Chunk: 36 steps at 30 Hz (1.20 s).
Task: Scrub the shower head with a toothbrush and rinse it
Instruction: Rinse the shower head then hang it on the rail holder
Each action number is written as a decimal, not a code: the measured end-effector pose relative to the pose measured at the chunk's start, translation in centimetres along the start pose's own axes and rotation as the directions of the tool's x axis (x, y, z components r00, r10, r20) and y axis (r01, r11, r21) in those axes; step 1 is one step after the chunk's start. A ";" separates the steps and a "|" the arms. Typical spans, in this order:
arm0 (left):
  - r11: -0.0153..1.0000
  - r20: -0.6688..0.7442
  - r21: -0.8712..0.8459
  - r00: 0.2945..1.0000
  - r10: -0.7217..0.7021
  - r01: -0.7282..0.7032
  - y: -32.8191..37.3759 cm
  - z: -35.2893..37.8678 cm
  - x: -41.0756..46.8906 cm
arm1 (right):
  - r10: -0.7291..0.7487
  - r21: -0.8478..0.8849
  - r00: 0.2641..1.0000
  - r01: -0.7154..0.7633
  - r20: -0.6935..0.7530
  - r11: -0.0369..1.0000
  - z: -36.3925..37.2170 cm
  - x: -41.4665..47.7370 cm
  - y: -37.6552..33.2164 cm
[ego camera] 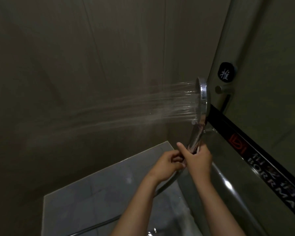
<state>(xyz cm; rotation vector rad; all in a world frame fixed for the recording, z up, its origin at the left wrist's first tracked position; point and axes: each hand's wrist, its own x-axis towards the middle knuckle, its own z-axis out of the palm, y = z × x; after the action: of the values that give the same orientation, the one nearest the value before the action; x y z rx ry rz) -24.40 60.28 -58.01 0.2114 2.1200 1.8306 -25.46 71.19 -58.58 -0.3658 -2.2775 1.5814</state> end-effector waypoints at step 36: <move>0.964 -0.831 -0.261 0.520 -0.199 -0.050 -7.9 -28.5 -22.3 | -0.406 0.307 0.367 0.299 0.837 0.903 31.5 -18.3 -15.6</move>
<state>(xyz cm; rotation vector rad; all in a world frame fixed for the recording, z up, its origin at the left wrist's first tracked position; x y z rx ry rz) -12.51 25.24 -58.96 -1.0814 2.3004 2.4208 -22.23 31.74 -56.41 1.2669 -2.6122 1.8507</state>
